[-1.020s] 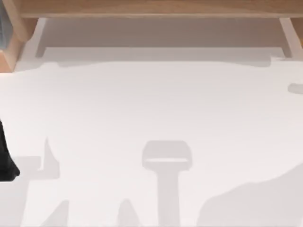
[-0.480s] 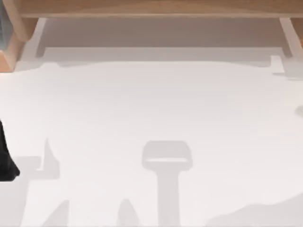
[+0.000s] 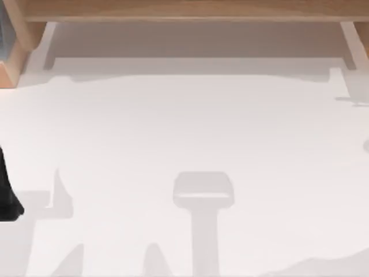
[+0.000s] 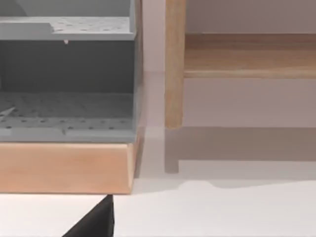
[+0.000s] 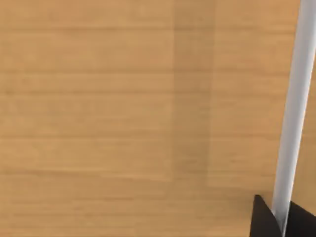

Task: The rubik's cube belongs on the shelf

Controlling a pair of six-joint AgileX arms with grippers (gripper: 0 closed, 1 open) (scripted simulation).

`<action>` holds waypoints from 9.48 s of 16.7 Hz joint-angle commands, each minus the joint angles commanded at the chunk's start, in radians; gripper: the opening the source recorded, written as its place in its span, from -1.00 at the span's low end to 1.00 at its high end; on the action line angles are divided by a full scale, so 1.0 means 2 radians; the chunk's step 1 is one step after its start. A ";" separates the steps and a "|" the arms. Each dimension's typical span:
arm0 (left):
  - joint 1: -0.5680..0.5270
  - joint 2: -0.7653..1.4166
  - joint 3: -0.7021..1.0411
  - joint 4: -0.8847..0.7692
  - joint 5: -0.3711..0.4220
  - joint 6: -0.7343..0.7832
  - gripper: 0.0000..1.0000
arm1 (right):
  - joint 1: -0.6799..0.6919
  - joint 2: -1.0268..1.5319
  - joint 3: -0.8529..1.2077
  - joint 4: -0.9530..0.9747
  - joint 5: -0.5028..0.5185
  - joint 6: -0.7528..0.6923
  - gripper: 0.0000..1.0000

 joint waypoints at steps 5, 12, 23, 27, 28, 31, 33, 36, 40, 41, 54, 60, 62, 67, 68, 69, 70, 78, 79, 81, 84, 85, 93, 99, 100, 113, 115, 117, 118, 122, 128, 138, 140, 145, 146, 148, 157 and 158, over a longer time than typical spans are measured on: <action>0.000 0.000 0.000 0.000 0.000 0.000 1.00 | -0.029 -0.033 -0.082 0.048 -0.029 0.000 -1.00; 0.000 0.000 0.000 0.000 0.000 0.000 1.00 | -0.041 -0.039 -0.102 0.063 -0.041 -0.001 -1.00; 0.000 0.000 0.000 0.000 0.000 0.000 1.00 | -0.091 -0.071 -0.191 0.121 -0.092 0.000 -0.85; 0.000 0.000 0.000 0.000 0.000 0.000 1.00 | -0.091 -0.071 -0.191 0.121 -0.092 0.000 -0.25; 0.000 0.000 0.000 0.000 0.000 0.000 1.00 | -0.091 -0.071 -0.191 0.121 -0.092 0.000 -0.10; 0.000 0.000 0.000 0.000 0.000 0.000 1.00 | -0.091 -0.071 -0.191 0.121 -0.092 0.000 0.36; 0.000 0.000 0.000 0.000 0.000 0.000 1.00 | -0.091 -0.071 -0.191 0.121 -0.092 0.000 0.66; 0.000 0.000 0.000 0.000 0.000 0.000 1.00 | -0.091 -0.071 -0.191 0.121 -0.092 0.000 1.00; 0.000 0.000 0.000 0.000 0.000 0.000 1.00 | -0.091 -0.071 -0.191 0.121 -0.092 0.000 1.00; 0.000 0.000 0.000 0.000 0.000 0.000 1.00 | -0.091 -0.071 -0.191 0.121 -0.092 0.000 1.00; 0.000 0.000 0.000 0.000 0.000 0.000 1.00 | -0.113 -0.078 -0.219 0.142 -0.115 0.000 1.00; 0.000 0.000 0.000 0.000 0.000 0.000 1.00 | -0.161 -0.097 -0.149 0.054 -0.067 0.016 1.00; 0.000 0.000 0.000 0.000 0.000 0.000 1.00 | -0.178 -0.105 -0.100 -0.010 -0.039 0.031 1.00; 0.000 0.000 0.000 0.000 0.000 0.000 1.00 | -0.178 -0.114 0.070 -0.238 0.030 0.089 1.00; 0.000 0.000 0.000 0.000 0.000 0.000 1.00 | -0.172 -0.113 0.110 -0.294 0.043 0.104 1.00; 0.000 0.000 0.000 0.000 0.000 0.000 1.00 | -0.164 -0.111 0.150 -0.352 0.056 0.121 1.00; 0.000 0.000 0.000 0.000 0.000 0.000 1.00 | -0.156 -0.108 0.191 -0.412 0.069 0.138 1.00; 0.000 0.000 0.000 0.000 0.000 0.000 1.00 | -0.051 -0.029 0.510 -0.915 0.146 0.297 1.00; 0.000 0.000 0.000 0.000 0.000 0.000 1.00 | -0.036 -0.015 0.545 -0.974 0.152 0.317 1.00; 0.000 0.000 0.000 0.000 0.000 0.000 1.00 | -0.007 0.014 0.610 -1.082 0.163 0.356 1.00; 0.000 0.000 0.000 0.000 0.000 0.000 1.00 | 0.028 0.057 0.690 -1.217 0.175 0.407 1.00; 0.000 0.000 0.000 0.000 0.000 0.000 1.00 | 0.037 0.071 0.711 -1.251 0.178 0.421 1.00; 0.000 0.000 0.000 0.000 0.000 0.000 1.00 | 0.058 0.123 0.767 -1.349 0.190 0.466 1.00; 0.000 0.000 0.000 0.000 0.000 0.000 1.00 | 0.064 0.114 0.770 -1.359 0.191 0.474 1.00; 0.000 0.000 0.000 0.000 0.000 0.000 1.00 | 0.070 0.108 0.773 -1.368 0.191 0.480 1.00; 0.000 0.000 0.000 0.000 0.000 0.000 1.00 | 0.068 0.139 0.732 -1.295 0.195 0.480 1.00; 0.000 0.000 0.000 0.000 0.000 0.000 1.00 | 0.069 0.154 0.721 -1.269 0.193 0.478 1.00; 0.000 0.000 0.000 0.000 0.000 0.000 1.00 | 0.070 0.158 0.717 -1.262 0.192 0.478 1.00; 0.000 0.000 0.000 0.000 0.000 0.000 1.00 | 0.070 0.158 0.717 -1.262 0.192 0.478 1.00; 0.000 0.000 0.000 0.000 0.000 0.000 1.00 | 0.070 0.158 0.717 -1.262 0.192 0.478 0.70; 0.000 0.000 0.000 0.000 0.000 0.000 1.00 | 0.070 0.158 0.717 -1.262 0.192 0.478 -0.21; 0.000 0.000 0.000 0.000 0.000 0.000 1.00 | 0.070 0.158 0.717 -1.262 0.192 0.478 -1.00; 0.000 0.000 0.000 0.000 0.000 0.000 1.00 | 0.070 0.158 0.717 -1.262 0.192 0.478 -1.00; 0.000 0.000 0.000 0.000 0.000 0.000 1.00 | 0.070 0.160 0.731 -1.277 0.192 0.476 -1.00; 0.000 0.000 0.000 0.000 0.000 0.000 1.00 | 0.070 0.161 0.740 -1.288 0.192 0.475 -1.00; 0.000 0.000 0.000 0.000 0.000 0.000 1.00 | 0.069 0.164 0.763 -1.309 0.192 0.475 -1.00; 0.000 0.000 0.000 0.000 0.000 0.000 1.00 | 0.070 0.163 0.792 -1.328 0.193 0.480 -1.00; 0.000 0.000 0.000 0.000 0.000 0.000 1.00 | 0.070 0.156 0.786 -1.325 0.195 0.481 -1.00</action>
